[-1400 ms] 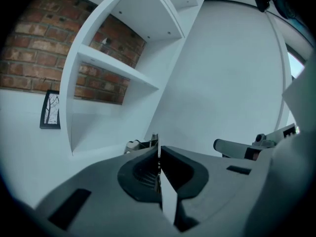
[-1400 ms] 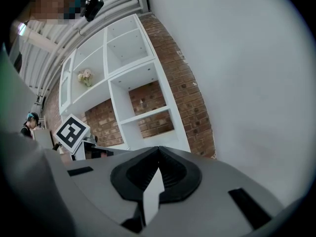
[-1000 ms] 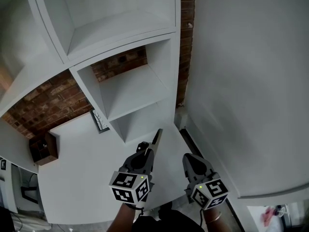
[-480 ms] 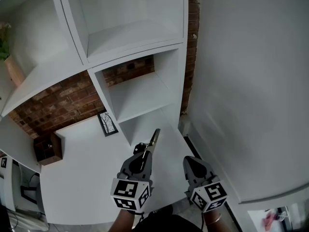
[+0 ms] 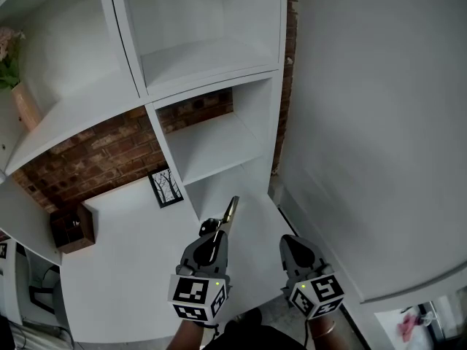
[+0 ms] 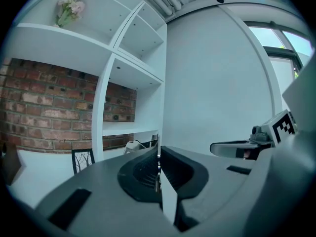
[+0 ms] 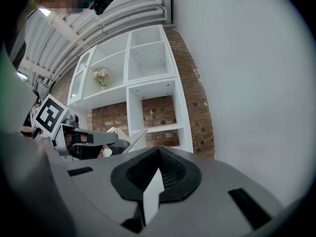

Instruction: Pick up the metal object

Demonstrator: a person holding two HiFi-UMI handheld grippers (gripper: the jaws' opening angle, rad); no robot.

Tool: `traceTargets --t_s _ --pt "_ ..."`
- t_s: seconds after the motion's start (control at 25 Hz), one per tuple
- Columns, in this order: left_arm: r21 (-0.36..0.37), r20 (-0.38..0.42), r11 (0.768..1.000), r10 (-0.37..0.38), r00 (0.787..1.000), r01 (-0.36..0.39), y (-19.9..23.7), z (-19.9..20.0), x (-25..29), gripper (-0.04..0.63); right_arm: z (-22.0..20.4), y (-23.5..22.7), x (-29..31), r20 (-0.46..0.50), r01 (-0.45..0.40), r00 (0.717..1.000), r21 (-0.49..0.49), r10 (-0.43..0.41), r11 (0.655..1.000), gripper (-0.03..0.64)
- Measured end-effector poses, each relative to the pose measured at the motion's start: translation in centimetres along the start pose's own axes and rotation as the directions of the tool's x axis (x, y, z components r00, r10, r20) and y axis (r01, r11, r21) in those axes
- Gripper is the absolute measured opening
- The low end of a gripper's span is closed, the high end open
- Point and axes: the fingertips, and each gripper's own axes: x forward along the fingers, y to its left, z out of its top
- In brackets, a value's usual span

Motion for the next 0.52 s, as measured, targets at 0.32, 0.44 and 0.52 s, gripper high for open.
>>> traceTargets --t_s 0.32,0.44,0.52 --pt "0.006 0.007 1.000 0.005 1.000 -0.005 0.0 0.1 -1.2 0.011 0.2 0.5 -0.8 0.006 0.011 1.000 0.001 -0.011 1.000 0.003" --pt "0.005 0.008 1.000 0.006 1.000 -0.006 -0.1 0.0 -1.3 0.011 0.3 0.5 -0.9 0.010 0.011 1.000 -0.001 -0.011 1.000 0.004" --pt "0.005 0.008 1.000 0.006 1.000 -0.006 -0.2 -0.1 -1.4 0.011 0.3 0.4 -1.0 0.013 0.011 1.000 -0.003 -0.011 1.000 0.003"
